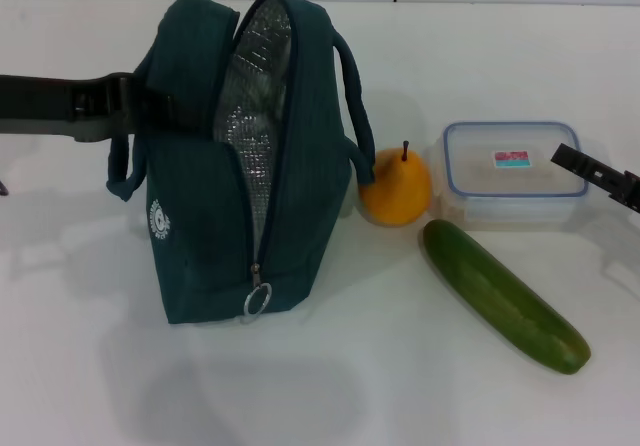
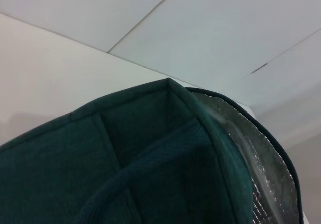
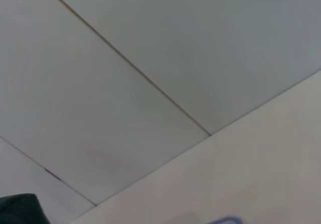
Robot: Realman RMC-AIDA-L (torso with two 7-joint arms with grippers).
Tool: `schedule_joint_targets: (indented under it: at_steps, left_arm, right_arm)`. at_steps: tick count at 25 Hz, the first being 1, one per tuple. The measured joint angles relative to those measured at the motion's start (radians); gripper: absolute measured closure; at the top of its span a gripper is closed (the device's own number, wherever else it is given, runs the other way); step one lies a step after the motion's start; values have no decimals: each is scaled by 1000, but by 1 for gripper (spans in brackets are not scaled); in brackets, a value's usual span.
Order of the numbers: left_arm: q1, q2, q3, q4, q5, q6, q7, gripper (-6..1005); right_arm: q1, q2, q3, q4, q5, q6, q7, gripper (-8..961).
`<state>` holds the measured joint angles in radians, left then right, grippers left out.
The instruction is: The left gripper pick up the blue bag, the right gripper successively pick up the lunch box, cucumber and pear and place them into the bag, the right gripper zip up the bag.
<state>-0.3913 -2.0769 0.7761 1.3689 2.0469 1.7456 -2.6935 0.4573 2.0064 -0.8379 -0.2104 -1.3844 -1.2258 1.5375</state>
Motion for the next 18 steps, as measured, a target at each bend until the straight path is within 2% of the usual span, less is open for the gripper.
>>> schedule_joint_targets:
  at_steps: [11,18]
  left_arm:
    - [8,-1,0,-3,2,-2,2,968]
    - [11,-4,0,-4,0,-2,4,968]
  right_arm:
    - [3,-3,-6,0,-9,-74,41,143]
    - [-4,-8,4,0,-4,-117,65,251]
